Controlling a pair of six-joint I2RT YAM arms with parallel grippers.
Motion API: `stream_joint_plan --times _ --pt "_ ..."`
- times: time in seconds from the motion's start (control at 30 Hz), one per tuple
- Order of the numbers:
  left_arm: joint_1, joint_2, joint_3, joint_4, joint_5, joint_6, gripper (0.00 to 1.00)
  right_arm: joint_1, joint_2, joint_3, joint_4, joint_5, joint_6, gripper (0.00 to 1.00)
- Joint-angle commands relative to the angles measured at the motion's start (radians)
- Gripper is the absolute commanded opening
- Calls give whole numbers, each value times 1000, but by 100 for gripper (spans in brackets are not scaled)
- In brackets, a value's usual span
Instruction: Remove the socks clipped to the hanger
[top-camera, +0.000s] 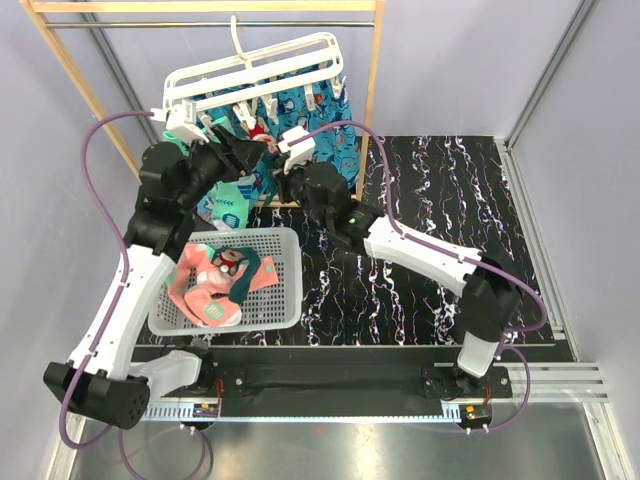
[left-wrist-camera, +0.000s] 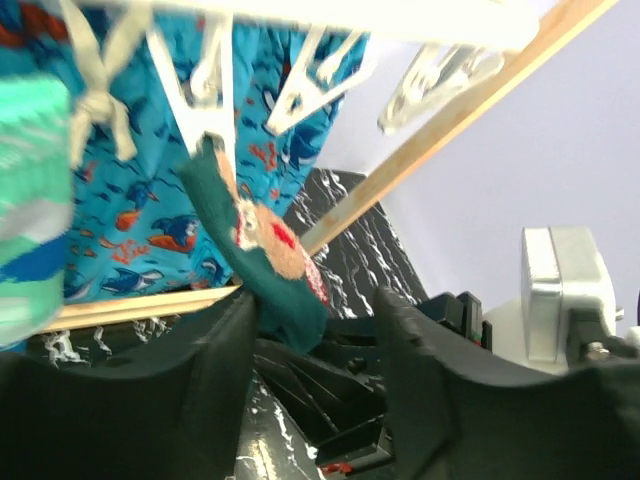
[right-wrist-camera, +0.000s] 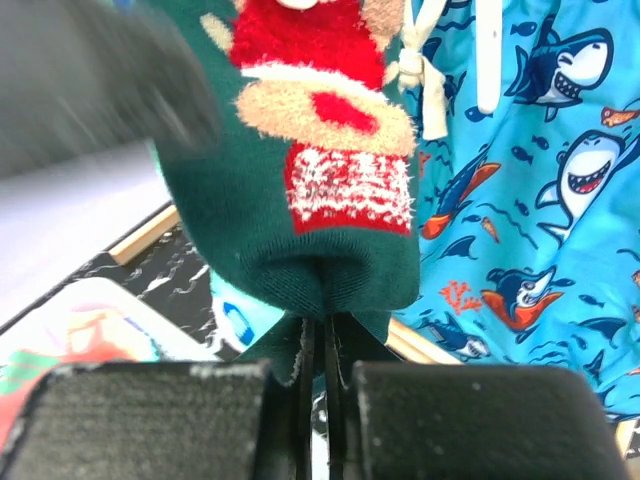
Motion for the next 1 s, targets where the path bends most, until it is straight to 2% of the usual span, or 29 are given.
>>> stream_joint_plan --times 0.0,0.23,0.4,0.57,0.67,0.97 --pt "15 -36 99 -91 -83 61 58 2 -87 -30 14 -52 59 0" --pt "89 33 231 -182 -98 57 64 2 -136 -64 15 -87 76 0" --pt "107 83 260 -89 -5 -24 65 2 -159 -70 14 -104 71 0" --pt "109 106 242 -50 -5 -44 65 2 -170 -79 11 -126 73 0" --pt "107 99 198 37 -9 -57 66 2 -181 -92 26 -132 86 0" --pt "107 131 194 99 -15 -89 68 2 -175 -72 15 -152 100 0"
